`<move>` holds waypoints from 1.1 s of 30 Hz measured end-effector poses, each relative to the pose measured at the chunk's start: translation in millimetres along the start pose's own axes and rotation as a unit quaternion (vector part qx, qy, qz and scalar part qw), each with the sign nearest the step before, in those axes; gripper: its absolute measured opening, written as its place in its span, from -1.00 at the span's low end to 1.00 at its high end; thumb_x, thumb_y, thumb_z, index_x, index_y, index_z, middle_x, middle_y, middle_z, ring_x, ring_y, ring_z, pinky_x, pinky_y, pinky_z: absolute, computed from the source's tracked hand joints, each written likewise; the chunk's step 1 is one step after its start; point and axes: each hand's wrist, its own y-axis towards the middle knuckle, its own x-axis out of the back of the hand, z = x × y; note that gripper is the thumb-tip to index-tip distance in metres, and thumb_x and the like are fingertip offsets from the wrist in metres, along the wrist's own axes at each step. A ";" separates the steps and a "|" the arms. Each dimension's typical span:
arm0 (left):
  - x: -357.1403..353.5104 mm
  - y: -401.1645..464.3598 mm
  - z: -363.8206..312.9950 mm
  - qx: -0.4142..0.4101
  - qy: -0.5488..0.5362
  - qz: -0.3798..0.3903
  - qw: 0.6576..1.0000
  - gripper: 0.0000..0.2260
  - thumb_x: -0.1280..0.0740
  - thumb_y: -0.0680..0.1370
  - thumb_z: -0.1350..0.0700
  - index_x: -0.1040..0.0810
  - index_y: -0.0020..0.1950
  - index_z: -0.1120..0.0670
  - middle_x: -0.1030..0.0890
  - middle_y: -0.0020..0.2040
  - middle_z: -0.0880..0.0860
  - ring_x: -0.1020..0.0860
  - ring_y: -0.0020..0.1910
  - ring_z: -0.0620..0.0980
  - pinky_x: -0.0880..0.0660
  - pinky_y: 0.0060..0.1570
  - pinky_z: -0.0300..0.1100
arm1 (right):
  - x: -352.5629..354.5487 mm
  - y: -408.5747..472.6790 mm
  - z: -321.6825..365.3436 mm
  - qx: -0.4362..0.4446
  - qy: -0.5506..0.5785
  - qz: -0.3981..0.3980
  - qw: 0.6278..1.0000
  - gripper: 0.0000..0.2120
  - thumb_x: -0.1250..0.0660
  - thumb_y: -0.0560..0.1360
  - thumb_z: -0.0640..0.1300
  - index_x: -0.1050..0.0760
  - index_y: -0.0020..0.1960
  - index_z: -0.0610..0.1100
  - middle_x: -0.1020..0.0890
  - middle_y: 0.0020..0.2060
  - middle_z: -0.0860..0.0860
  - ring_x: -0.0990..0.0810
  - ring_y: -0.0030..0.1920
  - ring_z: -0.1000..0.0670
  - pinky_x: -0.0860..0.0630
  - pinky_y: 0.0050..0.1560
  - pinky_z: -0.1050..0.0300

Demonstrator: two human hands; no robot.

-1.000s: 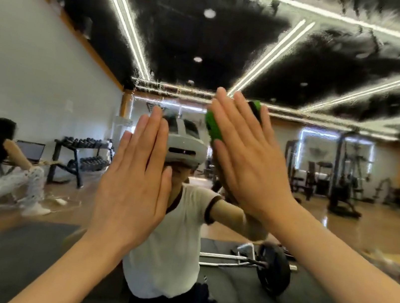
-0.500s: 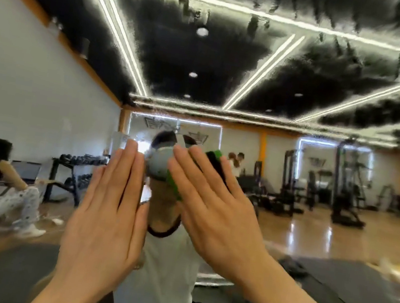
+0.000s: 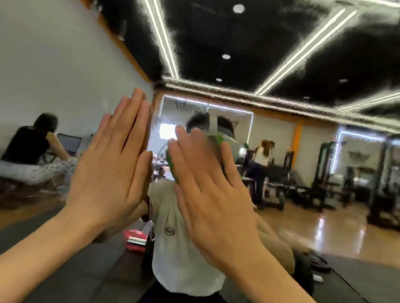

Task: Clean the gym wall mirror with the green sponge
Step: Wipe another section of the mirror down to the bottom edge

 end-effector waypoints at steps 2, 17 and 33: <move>0.4 -0.6 0.7 -0.002 -0.001 0.000 1.000 -0.45 0.02 0.70 0.04 -0.03 0.64 0.25 0.00 0.66 0.14 0.06 0.64 0.02 0.18 0.60 -0.15 | 5.4 -15.2 -23.0 0.010 -0.007 -0.011 1.000 -0.47 -0.05 0.68 -0.08 -0.15 0.61 -0.19 -0.18 0.60 -0.12 -0.10 0.61 -0.11 0.04 0.61 -0.10; 2.8 -0.2 -1.2 0.008 0.028 0.010 1.000 -0.46 0.00 0.70 0.05 -0.01 0.64 0.24 -0.02 0.66 0.18 0.01 0.65 0.07 0.11 0.61 -0.08 | 10.9 -42.1 -43.9 -0.180 0.057 -0.091 0.978 -0.46 -0.04 0.66 -0.10 -0.16 0.59 -0.29 -0.17 0.59 -0.23 -0.06 0.59 -0.19 0.17 0.59 -0.13; 31.8 -26.4 84.8 0.060 0.036 0.006 0.998 -0.45 0.03 0.71 0.02 0.02 0.65 0.22 0.04 0.67 0.06 0.06 0.65 -0.04 0.15 0.60 -0.13 | -4.8 -47.0 -44.2 -0.204 0.088 -0.087 0.971 -0.43 0.07 0.70 0.04 0.01 0.65 -0.13 -0.09 0.62 -0.16 0.01 0.63 -0.16 0.03 0.55 -0.35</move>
